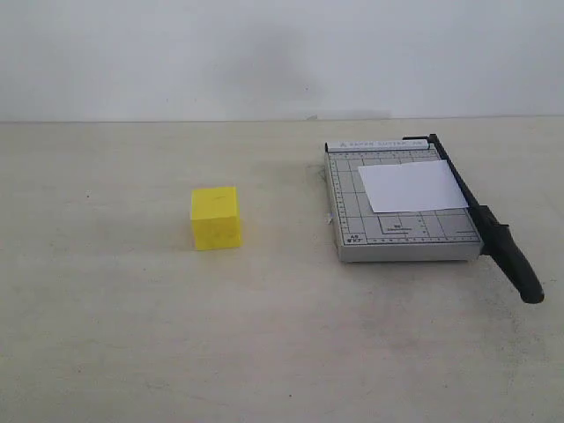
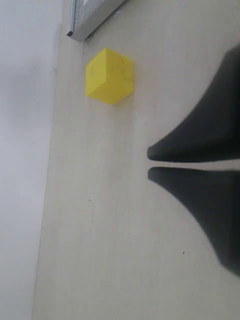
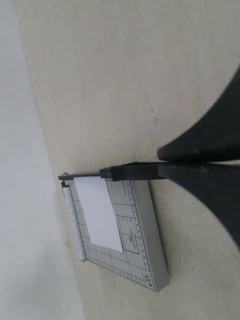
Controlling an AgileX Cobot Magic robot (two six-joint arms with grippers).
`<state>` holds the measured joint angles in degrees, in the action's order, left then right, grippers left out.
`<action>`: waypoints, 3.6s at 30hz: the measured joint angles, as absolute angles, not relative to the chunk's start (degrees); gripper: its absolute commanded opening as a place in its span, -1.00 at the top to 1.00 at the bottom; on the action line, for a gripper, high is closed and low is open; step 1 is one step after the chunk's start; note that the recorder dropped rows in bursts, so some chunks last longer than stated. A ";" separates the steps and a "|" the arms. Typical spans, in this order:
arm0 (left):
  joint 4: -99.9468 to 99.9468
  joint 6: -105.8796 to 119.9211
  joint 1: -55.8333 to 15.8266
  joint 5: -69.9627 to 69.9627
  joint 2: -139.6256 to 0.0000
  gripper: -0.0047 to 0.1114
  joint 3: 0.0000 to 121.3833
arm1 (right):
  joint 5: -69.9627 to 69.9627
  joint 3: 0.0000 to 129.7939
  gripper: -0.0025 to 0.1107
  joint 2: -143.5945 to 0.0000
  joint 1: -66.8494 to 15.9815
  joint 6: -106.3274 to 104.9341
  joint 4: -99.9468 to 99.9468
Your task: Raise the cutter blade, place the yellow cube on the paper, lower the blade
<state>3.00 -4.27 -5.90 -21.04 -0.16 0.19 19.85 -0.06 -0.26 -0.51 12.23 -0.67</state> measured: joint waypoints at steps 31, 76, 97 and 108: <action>3.00 -4.27 -5.90 -21.04 -0.16 0.84 0.19 | -12.47 7.33 0.69 -11.59 -0.59 21.39 -9.56; 3.00 -4.27 -5.90 -21.04 -0.16 0.84 0.19 | -14.75 24.44 0.96 -88.48 -1.01 23.59 22.12; 3.00 -4.27 -5.90 -21.04 -0.16 0.84 0.19 | -11.97 27.39 0.60 -68.59 -1.04 24.07 22.02; 3.00 -4.27 -5.90 -21.04 -0.16 0.84 0.19 | -9.23 27.90 0.08 -63.24 -0.93 24.03 21.65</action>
